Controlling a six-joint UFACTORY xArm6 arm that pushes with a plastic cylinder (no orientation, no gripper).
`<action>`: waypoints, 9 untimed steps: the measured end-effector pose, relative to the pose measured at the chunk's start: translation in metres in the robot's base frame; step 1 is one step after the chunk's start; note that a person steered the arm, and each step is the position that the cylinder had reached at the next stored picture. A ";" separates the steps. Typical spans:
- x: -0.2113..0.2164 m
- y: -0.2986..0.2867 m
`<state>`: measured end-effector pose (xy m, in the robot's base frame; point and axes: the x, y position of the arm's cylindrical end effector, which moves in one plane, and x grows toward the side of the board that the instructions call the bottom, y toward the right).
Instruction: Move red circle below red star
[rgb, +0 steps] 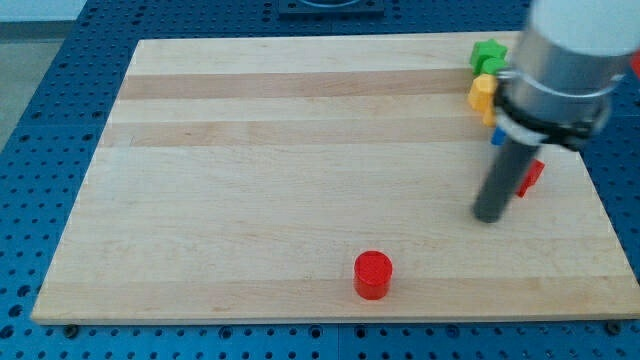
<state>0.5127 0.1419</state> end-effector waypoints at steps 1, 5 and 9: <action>-0.007 -0.085; 0.106 -0.153; 0.055 -0.081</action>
<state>0.5681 0.0608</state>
